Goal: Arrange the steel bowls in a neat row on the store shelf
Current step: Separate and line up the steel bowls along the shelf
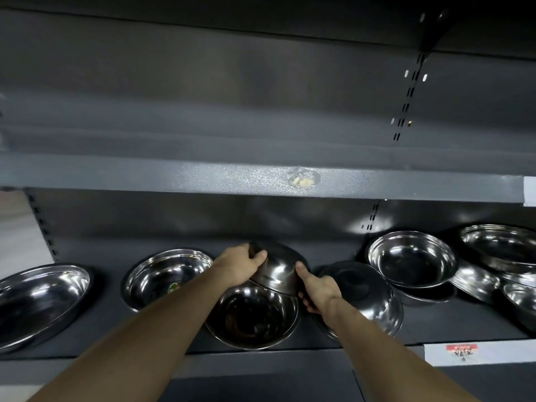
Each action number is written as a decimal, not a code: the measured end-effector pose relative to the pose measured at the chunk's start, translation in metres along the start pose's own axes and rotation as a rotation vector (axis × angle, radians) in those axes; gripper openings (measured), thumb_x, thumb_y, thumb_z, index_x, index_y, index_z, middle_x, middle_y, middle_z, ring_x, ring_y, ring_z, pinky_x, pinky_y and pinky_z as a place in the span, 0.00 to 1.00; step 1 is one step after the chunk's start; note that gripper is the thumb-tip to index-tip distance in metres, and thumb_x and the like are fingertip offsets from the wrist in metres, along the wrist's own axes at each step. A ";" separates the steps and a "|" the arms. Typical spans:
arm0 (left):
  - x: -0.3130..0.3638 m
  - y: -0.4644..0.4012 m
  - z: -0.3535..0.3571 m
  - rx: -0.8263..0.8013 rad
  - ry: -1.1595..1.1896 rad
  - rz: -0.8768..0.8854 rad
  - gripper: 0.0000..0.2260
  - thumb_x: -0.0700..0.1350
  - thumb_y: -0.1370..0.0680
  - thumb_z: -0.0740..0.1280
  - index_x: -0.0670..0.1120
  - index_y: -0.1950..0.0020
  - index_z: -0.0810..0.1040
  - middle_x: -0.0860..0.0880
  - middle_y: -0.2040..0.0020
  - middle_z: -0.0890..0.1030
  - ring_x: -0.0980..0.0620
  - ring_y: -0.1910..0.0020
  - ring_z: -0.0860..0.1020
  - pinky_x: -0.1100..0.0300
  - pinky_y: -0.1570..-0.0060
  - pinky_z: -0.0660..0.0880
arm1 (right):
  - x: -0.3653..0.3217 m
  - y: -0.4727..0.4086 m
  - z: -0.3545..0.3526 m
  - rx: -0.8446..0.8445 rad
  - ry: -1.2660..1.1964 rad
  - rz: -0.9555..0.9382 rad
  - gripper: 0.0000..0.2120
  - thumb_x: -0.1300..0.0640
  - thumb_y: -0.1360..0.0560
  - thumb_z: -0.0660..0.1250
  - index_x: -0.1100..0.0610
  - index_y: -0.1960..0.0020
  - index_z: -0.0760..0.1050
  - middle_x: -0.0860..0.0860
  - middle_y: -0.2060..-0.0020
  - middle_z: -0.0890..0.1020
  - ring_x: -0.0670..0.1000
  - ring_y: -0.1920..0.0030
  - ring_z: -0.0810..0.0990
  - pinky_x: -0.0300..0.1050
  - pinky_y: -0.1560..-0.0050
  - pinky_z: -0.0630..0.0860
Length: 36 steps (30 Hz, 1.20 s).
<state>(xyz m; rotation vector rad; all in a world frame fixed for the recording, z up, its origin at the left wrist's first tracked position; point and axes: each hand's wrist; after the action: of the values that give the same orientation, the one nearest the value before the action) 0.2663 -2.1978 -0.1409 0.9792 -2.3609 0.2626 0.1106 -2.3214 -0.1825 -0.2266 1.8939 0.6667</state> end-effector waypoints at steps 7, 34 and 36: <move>-0.004 0.024 -0.018 0.048 0.091 0.025 0.27 0.64 0.22 0.59 0.50 0.29 0.70 0.47 0.33 0.77 0.45 0.34 0.74 0.57 0.37 0.69 | -0.007 0.023 0.000 0.067 -0.086 -0.103 0.24 0.34 0.32 0.72 0.56 0.64 0.79 0.46 0.77 0.79 0.46 0.76 0.76 0.37 0.75 0.71; -0.033 0.051 -0.045 0.009 0.792 -0.181 0.25 0.51 0.23 0.58 0.49 0.26 0.63 0.44 0.37 0.77 0.43 0.39 0.76 0.47 0.34 0.70 | -0.004 0.062 0.022 0.215 -0.295 -0.124 0.35 0.28 0.26 0.53 0.58 0.52 0.83 0.55 0.65 0.84 0.54 0.68 0.81 0.45 0.63 0.78; -0.034 0.052 -0.043 0.020 0.684 -0.158 0.30 0.48 0.23 0.59 0.51 0.22 0.56 0.42 0.30 0.72 0.40 0.34 0.73 0.46 0.32 0.68 | -0.005 0.065 0.023 0.222 -0.303 -0.122 0.22 0.38 0.25 0.64 0.57 0.60 0.79 0.52 0.76 0.78 0.49 0.79 0.74 0.39 0.74 0.71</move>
<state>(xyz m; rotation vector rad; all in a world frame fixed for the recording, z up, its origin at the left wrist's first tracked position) 0.2679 -2.1241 -0.1230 0.8971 -1.6564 0.4736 0.1016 -2.2563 -0.1621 -0.0915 1.6322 0.3803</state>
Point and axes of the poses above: each hand's wrist, its own y-axis away from the middle knuckle, its own z-axis out of the palm, x = y × z
